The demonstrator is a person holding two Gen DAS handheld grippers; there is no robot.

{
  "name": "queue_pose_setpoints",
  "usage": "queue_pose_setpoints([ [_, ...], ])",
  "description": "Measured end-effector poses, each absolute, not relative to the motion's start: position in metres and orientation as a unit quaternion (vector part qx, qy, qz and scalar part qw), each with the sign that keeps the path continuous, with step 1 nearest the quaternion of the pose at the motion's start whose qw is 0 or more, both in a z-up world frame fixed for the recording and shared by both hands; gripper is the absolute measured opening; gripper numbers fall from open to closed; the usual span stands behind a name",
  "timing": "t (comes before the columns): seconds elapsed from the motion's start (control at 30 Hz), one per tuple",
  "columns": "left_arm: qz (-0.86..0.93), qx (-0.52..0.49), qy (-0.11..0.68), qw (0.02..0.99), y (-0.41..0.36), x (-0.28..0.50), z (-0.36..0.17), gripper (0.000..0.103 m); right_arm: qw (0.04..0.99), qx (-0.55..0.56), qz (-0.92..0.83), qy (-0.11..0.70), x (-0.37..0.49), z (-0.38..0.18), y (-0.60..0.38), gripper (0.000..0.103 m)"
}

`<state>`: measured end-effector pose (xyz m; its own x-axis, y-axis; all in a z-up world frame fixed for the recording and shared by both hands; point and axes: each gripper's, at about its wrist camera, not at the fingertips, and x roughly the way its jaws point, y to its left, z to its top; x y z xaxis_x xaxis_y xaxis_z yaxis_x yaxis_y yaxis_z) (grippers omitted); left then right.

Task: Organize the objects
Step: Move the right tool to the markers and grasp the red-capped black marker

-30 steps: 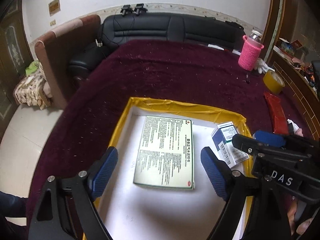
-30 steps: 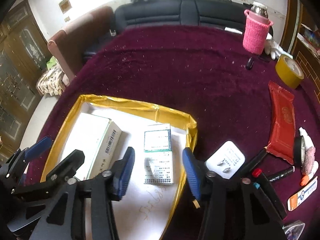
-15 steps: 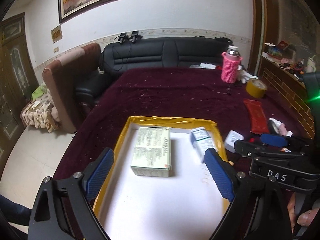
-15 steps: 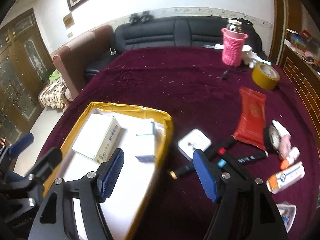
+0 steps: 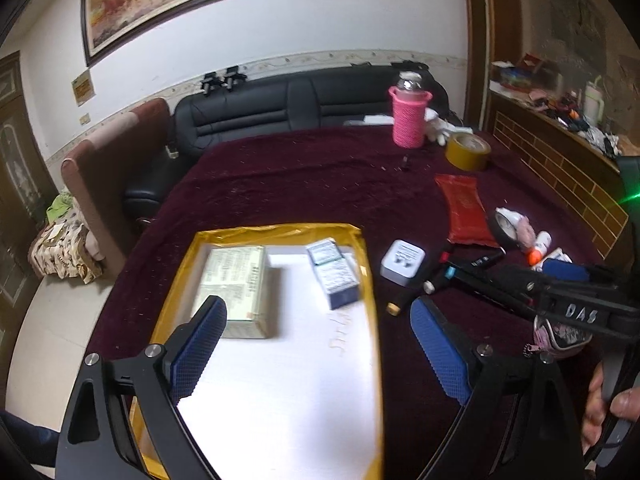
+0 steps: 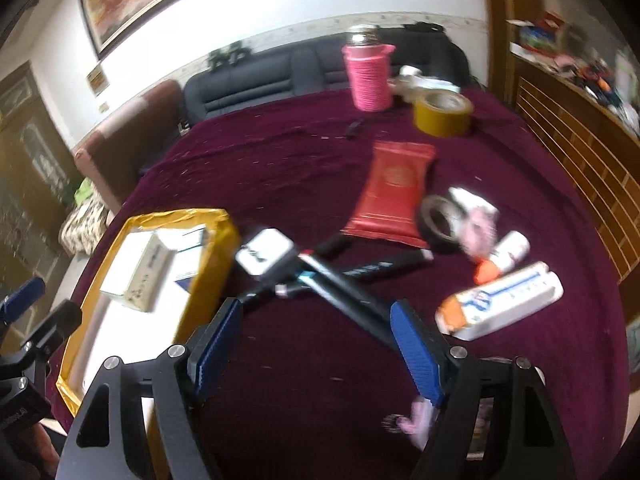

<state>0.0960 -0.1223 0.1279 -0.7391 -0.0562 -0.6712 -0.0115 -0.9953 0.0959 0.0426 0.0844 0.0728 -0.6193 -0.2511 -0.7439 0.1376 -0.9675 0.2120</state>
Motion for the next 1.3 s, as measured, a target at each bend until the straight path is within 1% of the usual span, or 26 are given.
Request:
queue_pose_setpoints([
  [0.17, -0.923, 0.38, -0.05, -0.006, -0.099, 0.086, 0.113, 0.093, 0.095, 0.428, -0.894, -0.091, 0.038, 0.063, 0.121, 0.081],
  [0.37, -0.905, 0.419, 0.001, -0.071, -0.079, 0.082, 0.077, 0.093, 0.091, 0.434, -0.889, -0.116, 0.027, 0.054, 0.148, 0.081],
  [0.43, -0.897, 0.435, 0.005, -0.08, -0.075, 0.079, 0.061, 0.093, 0.095, 0.435, -0.887, -0.118, 0.025, 0.052, 0.15, 0.081],
  [0.57, -0.881, 0.47, 0.007, -0.06, -0.081, 0.071, 0.03, 0.093, 0.121, 0.447, -0.878, -0.121, 0.019, 0.045, 0.145, 0.081],
  [0.6, -0.877, 0.477, 0.018, -0.054, -0.087, 0.069, 0.026, 0.093, 0.127, 0.45, -0.876, -0.117, 0.018, 0.044, 0.141, 0.081],
  [0.67, -0.879, 0.474, 0.027, -0.041, -0.095, 0.067, 0.028, 0.093, 0.14, 0.455, -0.874, -0.098, 0.017, 0.041, 0.128, 0.081],
  [0.77, -0.893, 0.449, -0.002, 0.004, -0.107, 0.064, 0.036, 0.093, 0.149, 0.465, -0.87, -0.068, 0.013, 0.038, 0.111, 0.081],
  [0.87, -0.885, 0.463, 0.041, -0.009, -0.126, 0.062, 0.038, 0.093, 0.146, 0.475, -0.867, -0.041, 0.009, 0.031, 0.099, 0.081],
  [0.93, -0.884, 0.464, 0.05, -0.014, -0.129, 0.064, 0.039, 0.093, 0.136, 0.492, -0.859, -0.043, 0.0, 0.023, 0.098, 0.081],
  [1.03, -0.886, 0.46, 0.047, -0.027, -0.125, 0.07, 0.043, 0.093, 0.175, 0.544, -0.814, -0.106, -0.012, 0.004, 0.1, 0.083],
  [1.07, -0.887, 0.459, 0.044, -0.035, -0.122, 0.072, 0.044, 0.093, 0.203, 0.549, -0.8, -0.136, -0.011, 0.004, 0.102, 0.087],
  [1.17, -0.889, 0.454, 0.036, -0.047, -0.114, 0.076, 0.046, 0.093, 0.3, 0.563, -0.734, -0.234, -0.007, 0.001, 0.105, 0.086],
  [1.2, -0.888, 0.455, 0.037, -0.05, -0.112, 0.075, 0.047, 0.093, 0.293, 0.558, -0.741, -0.231, -0.005, 0.003, 0.106, 0.086],
  [1.3, -0.884, 0.46, 0.048, -0.064, -0.107, 0.078, 0.046, 0.093, 0.237, 0.544, -0.791, -0.147, 0.002, 0.011, 0.102, 0.086],
])
